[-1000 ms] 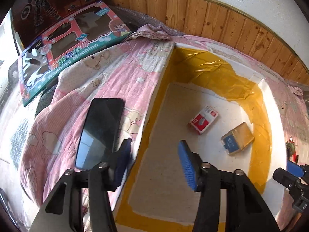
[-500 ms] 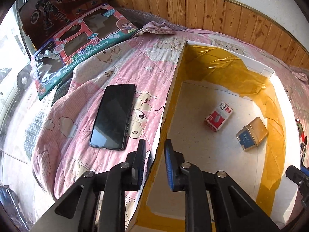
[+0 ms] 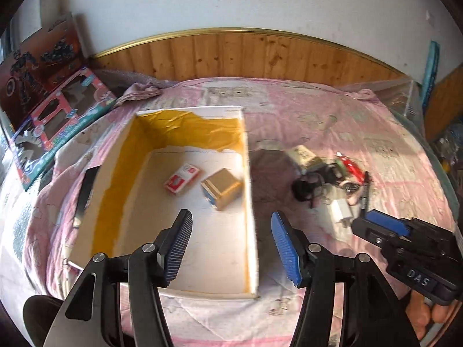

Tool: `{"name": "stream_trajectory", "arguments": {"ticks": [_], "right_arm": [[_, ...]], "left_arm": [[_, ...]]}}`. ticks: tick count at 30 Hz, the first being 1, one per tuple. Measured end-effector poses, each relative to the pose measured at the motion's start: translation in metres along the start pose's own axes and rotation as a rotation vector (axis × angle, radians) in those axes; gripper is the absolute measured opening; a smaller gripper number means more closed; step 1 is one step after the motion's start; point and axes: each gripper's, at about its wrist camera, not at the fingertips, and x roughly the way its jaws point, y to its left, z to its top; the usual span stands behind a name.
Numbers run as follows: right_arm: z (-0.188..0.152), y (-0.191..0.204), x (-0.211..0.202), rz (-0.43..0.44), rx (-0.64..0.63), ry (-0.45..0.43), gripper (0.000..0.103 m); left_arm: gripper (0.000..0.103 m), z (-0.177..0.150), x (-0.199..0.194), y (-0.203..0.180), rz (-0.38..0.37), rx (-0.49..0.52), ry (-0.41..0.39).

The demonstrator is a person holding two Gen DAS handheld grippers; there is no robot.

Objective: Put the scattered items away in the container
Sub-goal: 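Move both tools back toward the remaining items on the bed, then grasp the black marker with the right tool while the left tool grasps the white charger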

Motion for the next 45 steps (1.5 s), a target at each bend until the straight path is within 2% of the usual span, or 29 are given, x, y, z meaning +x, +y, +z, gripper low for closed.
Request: {"name": "stream_trajectory", "arguments": {"ticks": [7,12,16,25,30,36,38,42,45], "right_arm": [[0.003,-0.059,-0.016,-0.011,0.14,-0.01,0.04],[0.01,-0.086,-0.017,-0.027,0.188,0.016,0.04],[0.018,-0.102,-0.006,-0.048,0.186,0.073,0.039],[0.041,-0.136,0.046,-0.125,0.138,0.202,0.036],[0.046,-0.152,0.073,-0.144,0.145,0.222,0.033],[0.037,-0.165,0.102,-0.112,0.185,0.286,0.028],[0.038,-0.166,0.107,-0.118,0.172,0.277,0.026],[0.042,-0.164,0.111,-0.134,0.149,0.24,0.026],[0.043,-0.161,0.113,-0.157,0.12,0.244,0.024]], "left_arm": [[0.058,-0.001,0.024,-0.073,-0.167,0.036,0.083],[0.058,0.002,0.038,-0.104,-0.215,0.047,0.096],[0.058,0.004,0.061,-0.122,-0.252,0.04,0.145],[0.058,-0.001,0.133,-0.149,-0.28,0.037,0.258],[0.058,-0.004,0.168,-0.151,-0.274,0.016,0.304],[0.058,-0.004,0.197,-0.15,-0.26,0.021,0.316],[0.058,-0.007,0.209,-0.148,-0.253,0.012,0.325],[0.058,-0.006,0.213,-0.153,-0.226,0.056,0.268],[0.058,-0.006,0.216,-0.157,-0.209,0.082,0.239]]}}
